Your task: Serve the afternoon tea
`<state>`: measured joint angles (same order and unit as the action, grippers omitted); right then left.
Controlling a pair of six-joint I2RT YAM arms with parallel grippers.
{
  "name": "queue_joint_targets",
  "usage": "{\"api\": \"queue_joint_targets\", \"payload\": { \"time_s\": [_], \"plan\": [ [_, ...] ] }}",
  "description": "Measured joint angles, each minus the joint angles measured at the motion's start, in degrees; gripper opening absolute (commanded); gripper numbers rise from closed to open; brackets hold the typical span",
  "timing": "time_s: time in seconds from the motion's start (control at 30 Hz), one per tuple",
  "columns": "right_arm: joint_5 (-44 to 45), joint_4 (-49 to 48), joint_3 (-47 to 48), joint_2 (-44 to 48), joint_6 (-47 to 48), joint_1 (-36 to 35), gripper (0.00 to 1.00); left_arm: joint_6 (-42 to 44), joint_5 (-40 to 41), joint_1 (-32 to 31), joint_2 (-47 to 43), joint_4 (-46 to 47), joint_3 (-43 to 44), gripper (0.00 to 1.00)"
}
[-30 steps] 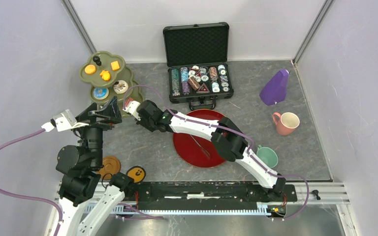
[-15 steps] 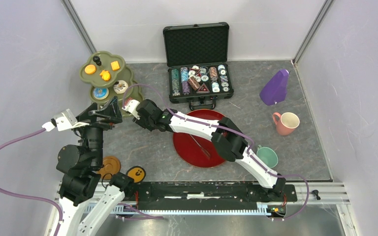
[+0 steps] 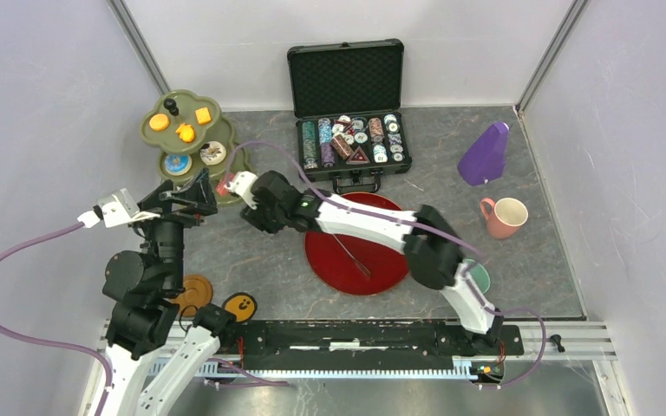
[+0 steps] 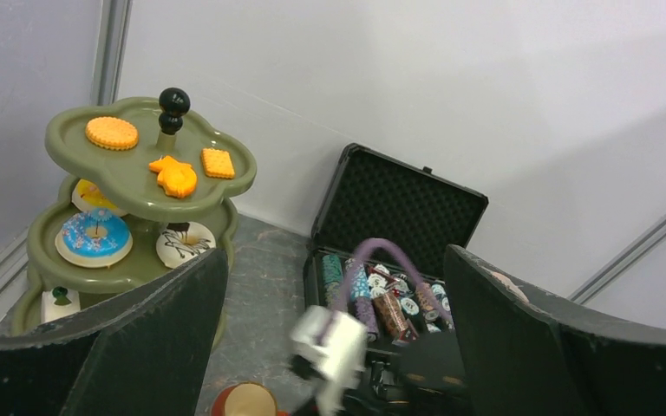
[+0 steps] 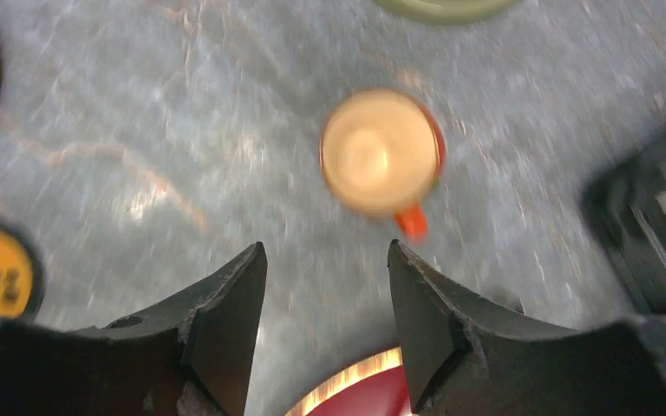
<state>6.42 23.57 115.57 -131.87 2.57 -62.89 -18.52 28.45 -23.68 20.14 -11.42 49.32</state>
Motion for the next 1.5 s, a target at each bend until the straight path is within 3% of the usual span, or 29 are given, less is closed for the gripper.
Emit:
{"api": "queue_joint_targets", "payload": {
  "time_s": [0.3,0.43,0.57,0.67,0.97,1.3,1.5],
  "plan": [
    [0.15,-7.63,-40.24,40.59,-5.35,0.46,0.72,-0.02,1.57,0.00,4.92,-1.14,0.31,1.00],
    [-3.02,-15.23,-53.42,48.22,-8.31,0.68,0.78,-0.20,2.56,0.00,8.66,-5.75,3.52,1.00],
    [-5.99,-22.99,-62.53,46.93,-10.05,-2.56,0.81,-1.51,2.56,0.00,13.86,-15.52,11.61,1.00],
    [-7.39,-27.91,-62.36,41.94,-9.77,-7.28,0.81,-2.54,1.73,0.00,15.91,-23.10,15.85,1.00],
    [-4.92,-40.24,-51.43,24.39,-4.09,-16.28,0.82,-3.39,-3.26,0.00,12.68,-36.96,17.25,1.00],
    [-3.06,-42.01,-40.00,12.20,-1.81,-18.21,0.80,-3.37,-7.13,0.00,10.05,-40.72,17.66,1.00],
    [-1.84,-40.59,-38.40,9.40,-1.42,-18.45,0.78,-3.32,-7.63,0.00,8.41,-40.87,17.64,1.00]
  ]
}}
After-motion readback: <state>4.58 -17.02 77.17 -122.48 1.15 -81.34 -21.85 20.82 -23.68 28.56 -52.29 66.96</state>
